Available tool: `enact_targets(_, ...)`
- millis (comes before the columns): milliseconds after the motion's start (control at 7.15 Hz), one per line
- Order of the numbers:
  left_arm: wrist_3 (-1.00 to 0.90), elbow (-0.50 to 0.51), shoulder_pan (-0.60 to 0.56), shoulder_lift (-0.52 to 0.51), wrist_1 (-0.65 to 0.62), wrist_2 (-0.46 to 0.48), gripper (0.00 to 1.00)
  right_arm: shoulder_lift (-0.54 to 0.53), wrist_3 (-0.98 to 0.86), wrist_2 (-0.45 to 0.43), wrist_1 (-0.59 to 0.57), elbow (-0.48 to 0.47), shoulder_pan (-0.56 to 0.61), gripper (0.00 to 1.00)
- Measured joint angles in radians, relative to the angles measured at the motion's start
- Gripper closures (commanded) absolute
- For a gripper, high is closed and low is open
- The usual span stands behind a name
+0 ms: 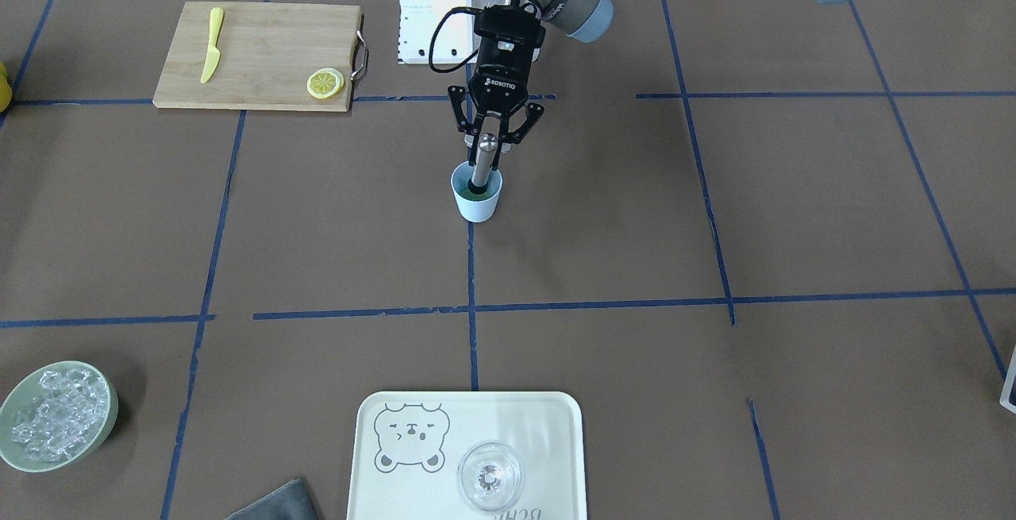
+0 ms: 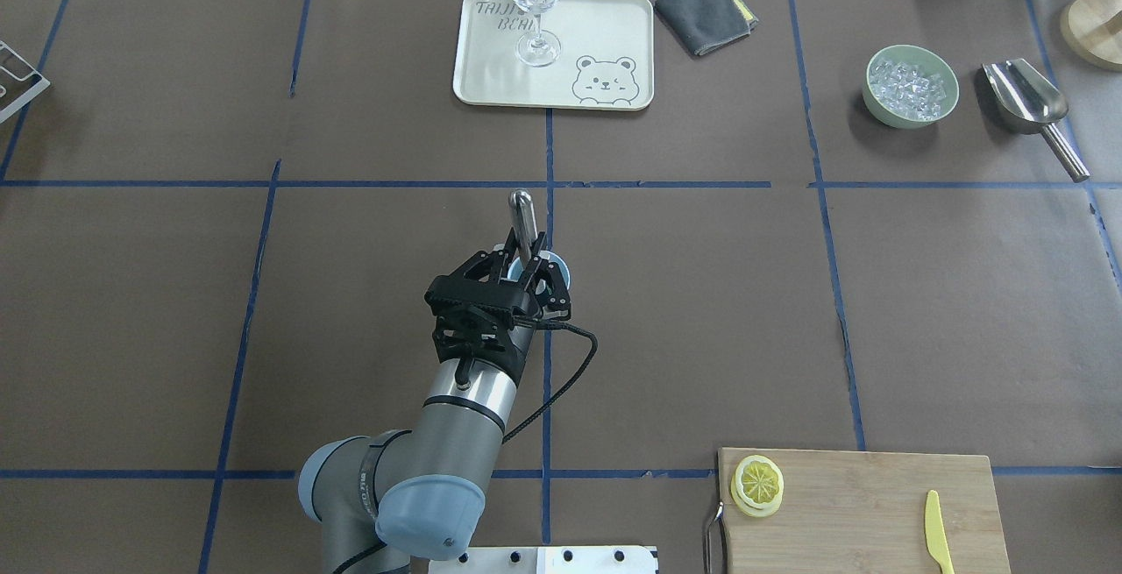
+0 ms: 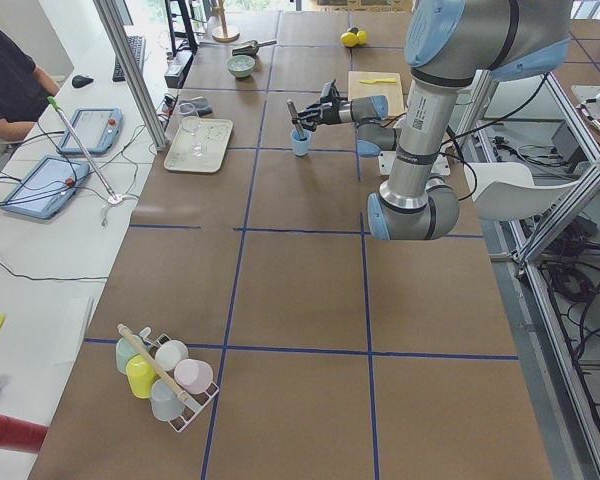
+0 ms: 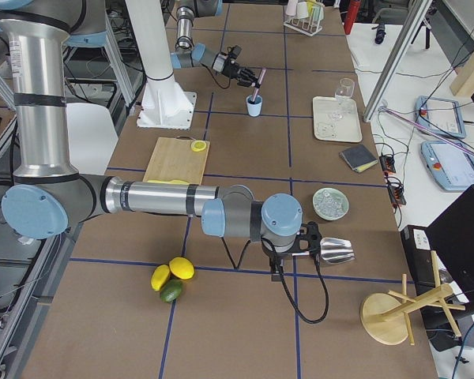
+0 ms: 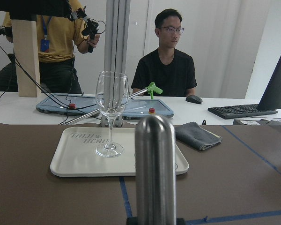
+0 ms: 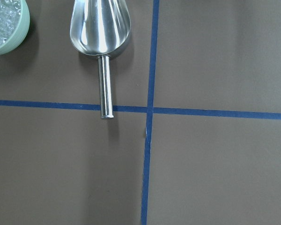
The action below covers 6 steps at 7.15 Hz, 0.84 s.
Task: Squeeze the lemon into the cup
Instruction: 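Press the muddler down into the cup onto the lemon slice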
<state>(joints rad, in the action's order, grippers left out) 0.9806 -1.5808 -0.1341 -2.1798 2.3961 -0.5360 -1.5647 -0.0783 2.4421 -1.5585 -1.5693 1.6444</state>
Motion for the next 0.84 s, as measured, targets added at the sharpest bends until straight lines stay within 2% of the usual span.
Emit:
enact_targets(280, -0.018, -0.025, 0.001, -0.006, 0.0, -0.006, 1.0, 0.0, 0.0, 0.0, 0.001, -0.001, 0.0, 0.0)
enact_targets(559, -0.084, -0.094, 0.0, -0.006, 0.005, -0.01, 1.0, 0.0, 0.0, 0.0, 0.001, -0.004, 0.0, 0.0)
enact_targets(839, -0.239, -0.166, -0.011, -0.007, 0.097, -0.015, 1.0, 0.001, 0.0, 0.0, 0.001, -0.008, 0.0, 0.0)
